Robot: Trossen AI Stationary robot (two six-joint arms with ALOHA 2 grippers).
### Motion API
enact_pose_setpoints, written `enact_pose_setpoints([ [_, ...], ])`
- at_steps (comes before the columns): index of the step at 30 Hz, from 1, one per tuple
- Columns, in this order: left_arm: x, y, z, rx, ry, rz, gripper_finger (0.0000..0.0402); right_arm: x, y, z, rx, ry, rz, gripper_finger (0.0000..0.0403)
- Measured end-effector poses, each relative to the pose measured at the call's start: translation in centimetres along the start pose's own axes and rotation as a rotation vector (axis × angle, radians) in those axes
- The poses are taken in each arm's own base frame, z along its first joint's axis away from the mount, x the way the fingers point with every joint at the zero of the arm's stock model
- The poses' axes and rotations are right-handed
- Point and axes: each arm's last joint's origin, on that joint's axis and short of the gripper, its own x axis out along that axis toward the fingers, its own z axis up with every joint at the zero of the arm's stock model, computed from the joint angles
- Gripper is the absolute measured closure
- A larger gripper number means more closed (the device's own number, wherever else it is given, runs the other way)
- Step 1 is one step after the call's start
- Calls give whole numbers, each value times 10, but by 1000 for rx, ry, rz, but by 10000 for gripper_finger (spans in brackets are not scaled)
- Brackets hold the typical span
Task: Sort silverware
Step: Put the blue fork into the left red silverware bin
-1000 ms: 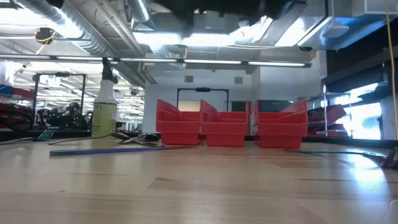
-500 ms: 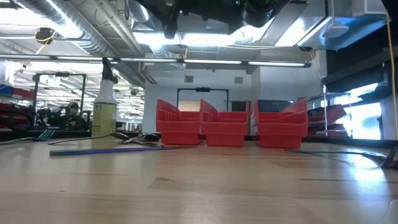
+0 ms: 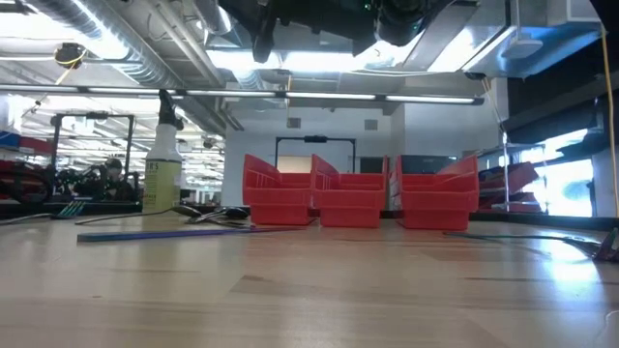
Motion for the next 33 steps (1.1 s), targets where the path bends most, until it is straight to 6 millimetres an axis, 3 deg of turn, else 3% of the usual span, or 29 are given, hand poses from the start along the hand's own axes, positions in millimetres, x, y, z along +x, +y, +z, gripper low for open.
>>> enact_pose_setpoints([
  [11,4,1,1,10,14,-1,401,-5,-7,3,-7,5,4,297],
  [16,4,1,1,17,9,5,401,-12,-16,9,12,18,29,303],
  [24,5,2,1,24,13,4,401,-12,-14,8,13,41,68,320],
  [33,9,3,2,31,5,20,401,-11,-13,7,33,61,100,395],
])
